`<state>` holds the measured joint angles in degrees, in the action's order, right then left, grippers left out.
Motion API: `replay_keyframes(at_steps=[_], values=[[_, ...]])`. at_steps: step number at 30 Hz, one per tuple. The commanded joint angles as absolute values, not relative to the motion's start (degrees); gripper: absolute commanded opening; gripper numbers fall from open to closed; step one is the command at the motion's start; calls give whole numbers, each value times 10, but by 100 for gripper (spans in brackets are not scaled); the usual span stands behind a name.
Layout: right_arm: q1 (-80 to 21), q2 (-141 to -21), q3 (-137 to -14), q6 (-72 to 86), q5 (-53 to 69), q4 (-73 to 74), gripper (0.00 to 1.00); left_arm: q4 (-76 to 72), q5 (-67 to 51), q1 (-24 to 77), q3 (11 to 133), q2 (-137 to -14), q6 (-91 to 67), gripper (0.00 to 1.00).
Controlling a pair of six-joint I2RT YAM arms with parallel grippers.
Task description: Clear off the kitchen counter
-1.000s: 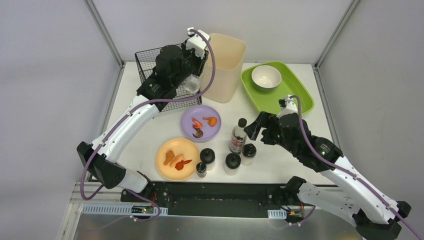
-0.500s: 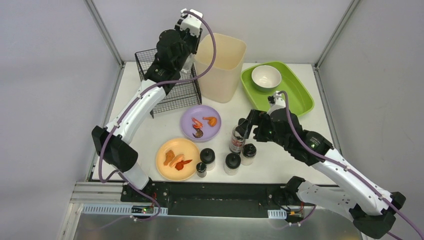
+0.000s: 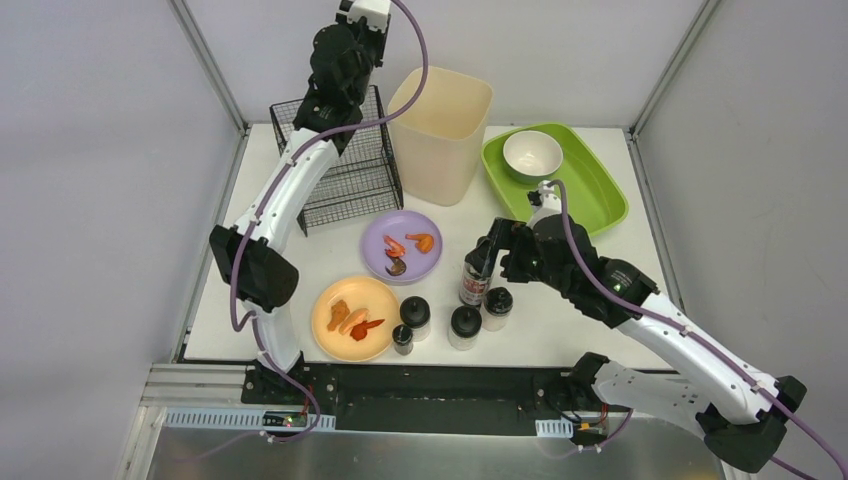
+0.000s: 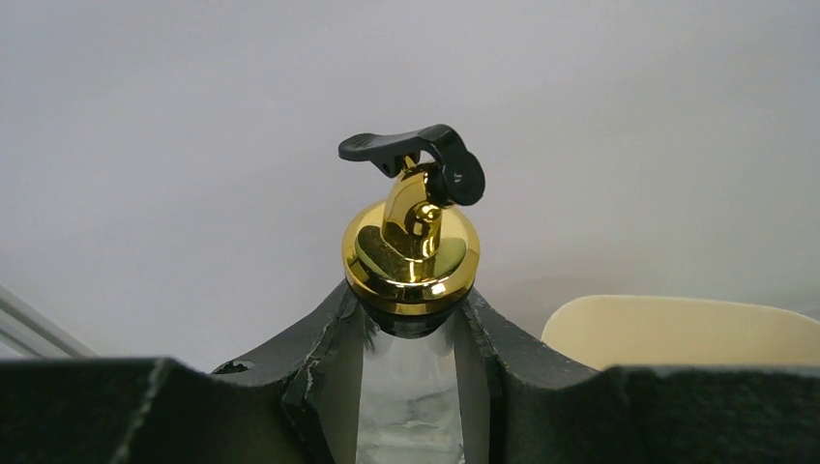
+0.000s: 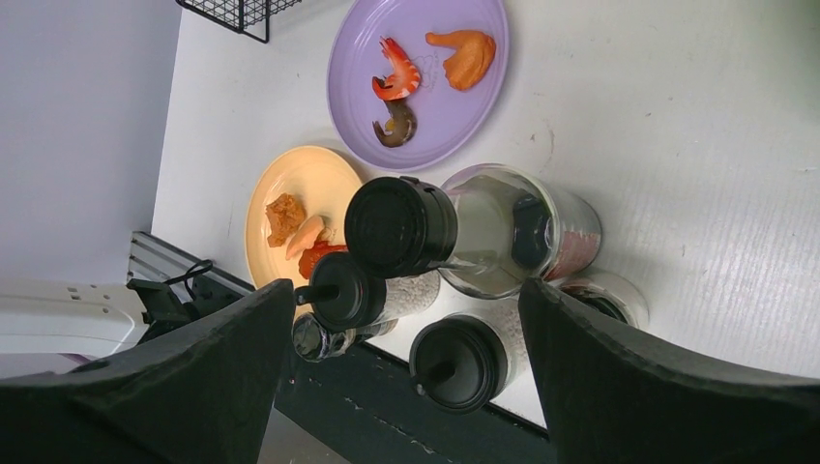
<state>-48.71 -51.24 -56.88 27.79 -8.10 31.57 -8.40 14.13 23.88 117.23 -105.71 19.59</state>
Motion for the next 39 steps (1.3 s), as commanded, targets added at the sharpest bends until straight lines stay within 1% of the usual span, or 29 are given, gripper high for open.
replay_keyframes(at_steps=[1, 5, 19, 28, 39], values=[[-491, -508, -564, 270, -89, 295, 89, -183, 176, 235, 1238, -1079, 219, 0], [-492, -506, -557, 270, -96, 297, 90, -189, 197, 234, 1274, -1116, 213, 0], [-492, -513, -541, 276, -103, 293, 90, -230, 274, 218, 1276, -1164, 171, 0], [-491, -523, -527, 278, -100, 280, 90, -206, 347, 205, 1293, -1189, 113, 0], [-492, -521, -504, 288, -89, 265, 90, -147, 377, 195, 1306, -1216, 35, 0]])
